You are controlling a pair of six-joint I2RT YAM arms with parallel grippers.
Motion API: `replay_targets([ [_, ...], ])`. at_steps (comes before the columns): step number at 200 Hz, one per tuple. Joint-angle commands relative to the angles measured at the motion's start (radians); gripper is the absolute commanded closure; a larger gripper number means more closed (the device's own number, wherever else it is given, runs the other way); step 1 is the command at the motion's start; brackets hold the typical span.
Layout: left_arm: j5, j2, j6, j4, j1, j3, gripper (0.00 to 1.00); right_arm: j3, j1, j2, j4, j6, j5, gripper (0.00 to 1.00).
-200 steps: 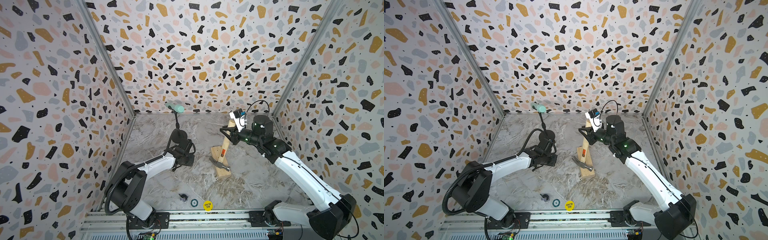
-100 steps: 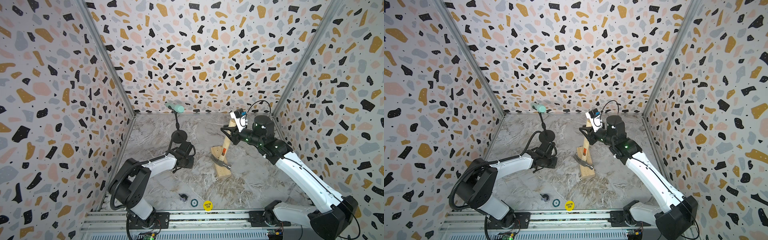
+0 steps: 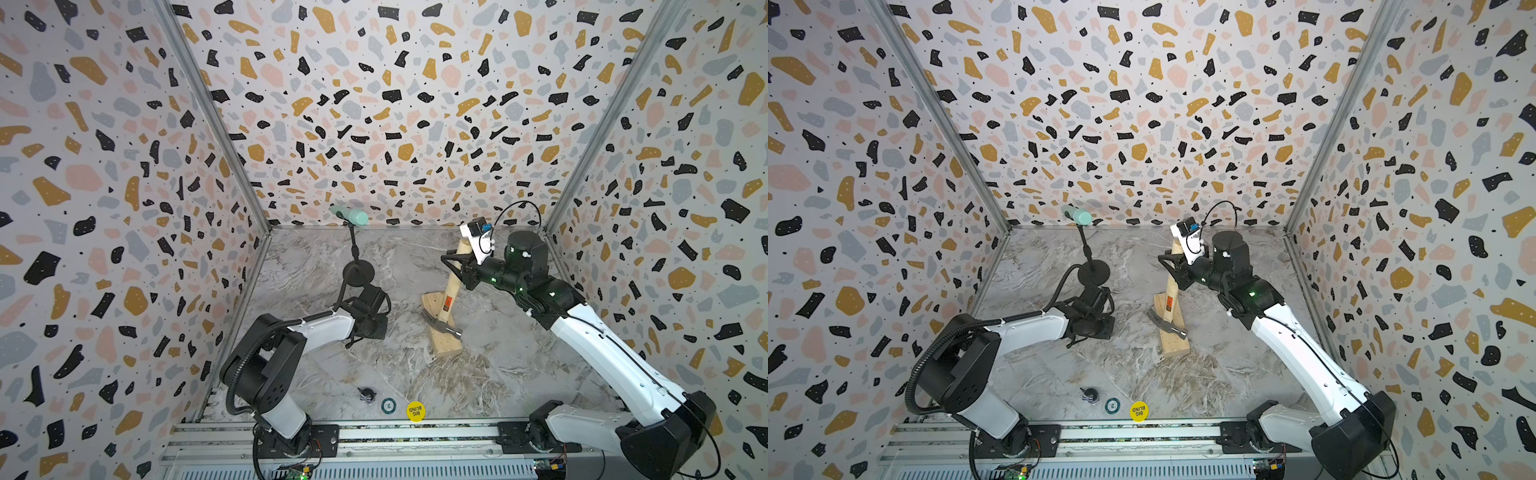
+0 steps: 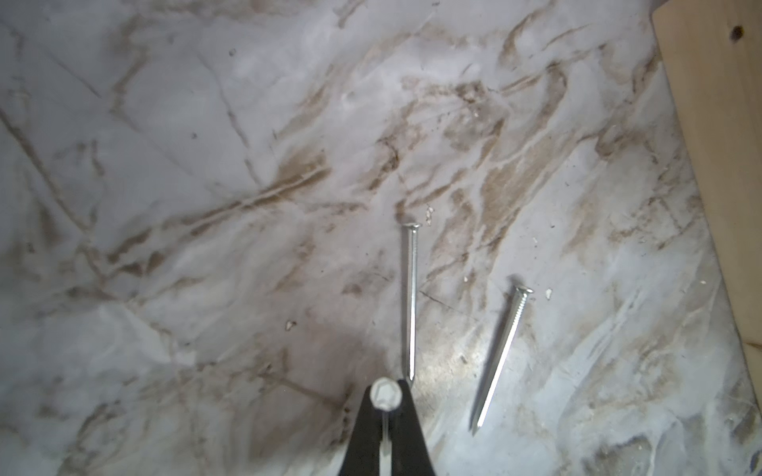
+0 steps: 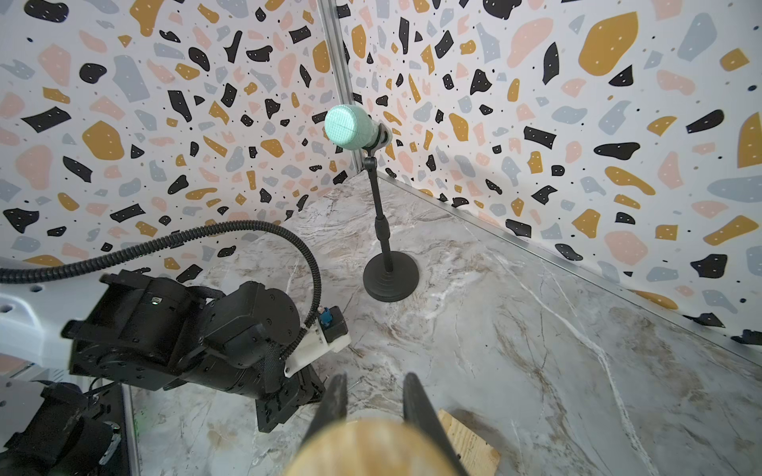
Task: Use a claw hammer to pull out a nail
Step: Place the nail at the center of the board.
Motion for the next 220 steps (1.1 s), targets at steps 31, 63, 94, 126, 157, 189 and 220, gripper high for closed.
replay_targets([
  [31, -0.011, 0.012, -0.022, 0.009, 0.004, -0.024, 0.99, 0.076, 0.006, -0.057, 0.083, 0.009, -0.006, 1.0],
  [63, -0.011, 0.018, -0.024, 0.011, 0.004, -0.024, 0.98, 0.08, 0.006, -0.055, 0.084, 0.009, -0.007, 1.0],
  [94, -0.017, 0.022, -0.029, 0.01, 0.004, -0.025, 0.98, 0.081, 0.007, -0.054, 0.083, 0.009, -0.007, 1.0],
  [126, -0.021, 0.031, -0.036, 0.008, 0.004, -0.025, 0.96, 0.08, 0.007, -0.052, 0.084, 0.009, -0.005, 1.0],
  [157, -0.021, 0.034, -0.042, 0.013, 0.004, -0.029, 0.94, 0.081, 0.006, -0.051, 0.084, 0.006, -0.002, 1.0],
  [189, -0.022, 0.032, -0.046, 0.01, 0.004, -0.03, 0.91, 0.081, 0.007, -0.051, 0.084, 0.004, -0.001, 1.0],
  [220, -0.028, 0.026, -0.045, 0.008, 0.004, -0.031, 0.88, 0.076, 0.006, -0.052, 0.088, 0.005, 0.001, 1.0],
])
